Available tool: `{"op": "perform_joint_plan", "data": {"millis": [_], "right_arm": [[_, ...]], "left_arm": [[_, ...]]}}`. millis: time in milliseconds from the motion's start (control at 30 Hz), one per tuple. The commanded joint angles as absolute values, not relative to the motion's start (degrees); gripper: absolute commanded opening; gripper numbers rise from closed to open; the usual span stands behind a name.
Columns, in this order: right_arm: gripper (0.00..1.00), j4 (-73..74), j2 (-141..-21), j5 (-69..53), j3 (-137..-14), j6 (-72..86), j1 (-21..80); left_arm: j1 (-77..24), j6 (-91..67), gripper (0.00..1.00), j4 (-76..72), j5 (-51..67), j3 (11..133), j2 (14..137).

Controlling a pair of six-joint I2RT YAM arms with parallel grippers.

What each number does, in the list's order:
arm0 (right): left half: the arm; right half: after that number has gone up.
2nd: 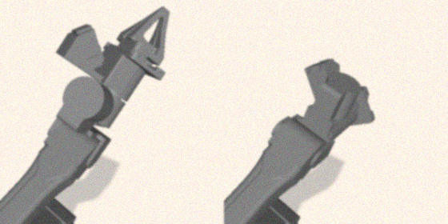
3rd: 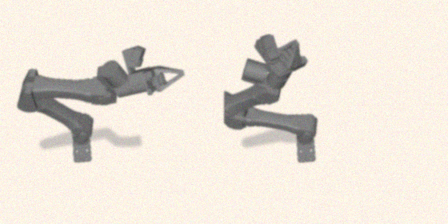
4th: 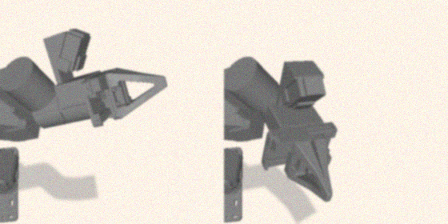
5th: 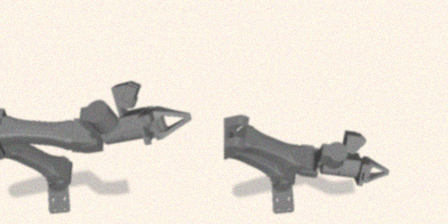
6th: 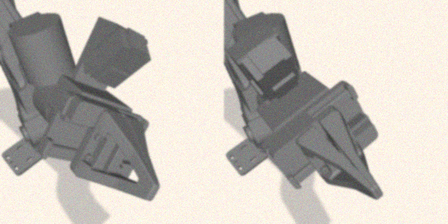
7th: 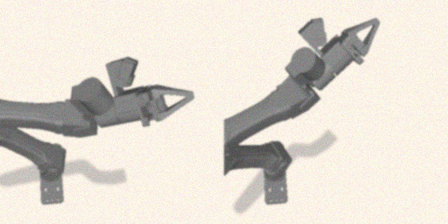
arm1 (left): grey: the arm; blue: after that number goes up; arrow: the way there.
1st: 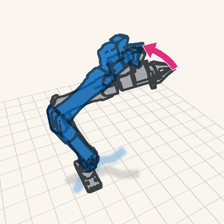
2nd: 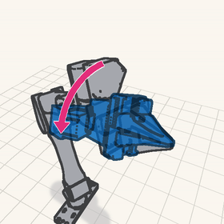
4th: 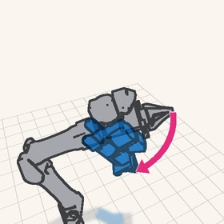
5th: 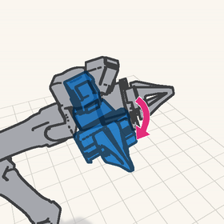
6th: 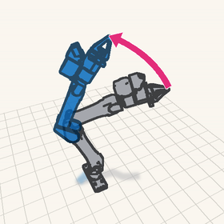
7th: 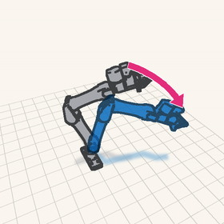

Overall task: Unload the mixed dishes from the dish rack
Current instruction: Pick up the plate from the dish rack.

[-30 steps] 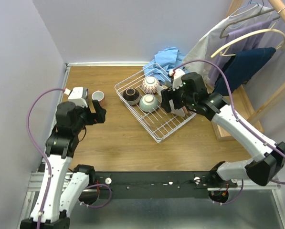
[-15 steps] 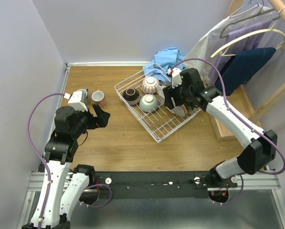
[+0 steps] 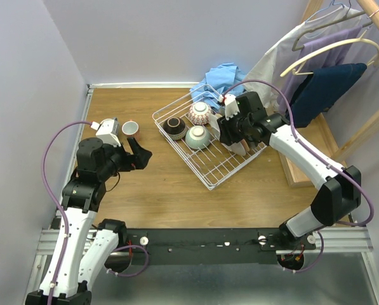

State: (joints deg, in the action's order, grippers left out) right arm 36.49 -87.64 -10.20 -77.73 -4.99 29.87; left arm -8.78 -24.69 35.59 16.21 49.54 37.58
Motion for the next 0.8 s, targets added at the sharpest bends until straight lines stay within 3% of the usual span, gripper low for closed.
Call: {"op": "perform_joint_plan", "data": {"millis": [0,167,300,400,767], "right_arm": [[0.46,35.4,-89.4,-11.8,-77.7,-6.2,29.2],[0.33,35.8,-90.4,-12.7,-78.5,-7.4,28.6],[0.11,37.2,-89.7,-13.9,-80.1,-7.6,28.2],[0.02,38.6,-88.7,-14.3,-81.8,-8.0,28.1],[0.01,43.0,-86.0,-16.5,-88.3,-8.3,27.8]], "left_arm": [[-9.4,-25.0,0.99,34.1,18.5,49.7,37.1],[-9.7,-24.6,0.99,34.5,19.0,49.9,36.8],[-10.0,-24.4,0.99,34.7,19.5,50.2,36.6],[-10.3,-24.2,0.99,34.7,19.7,50.6,36.4],[-11.2,-23.9,0.99,34.0,20.0,50.8,36.9]]}}
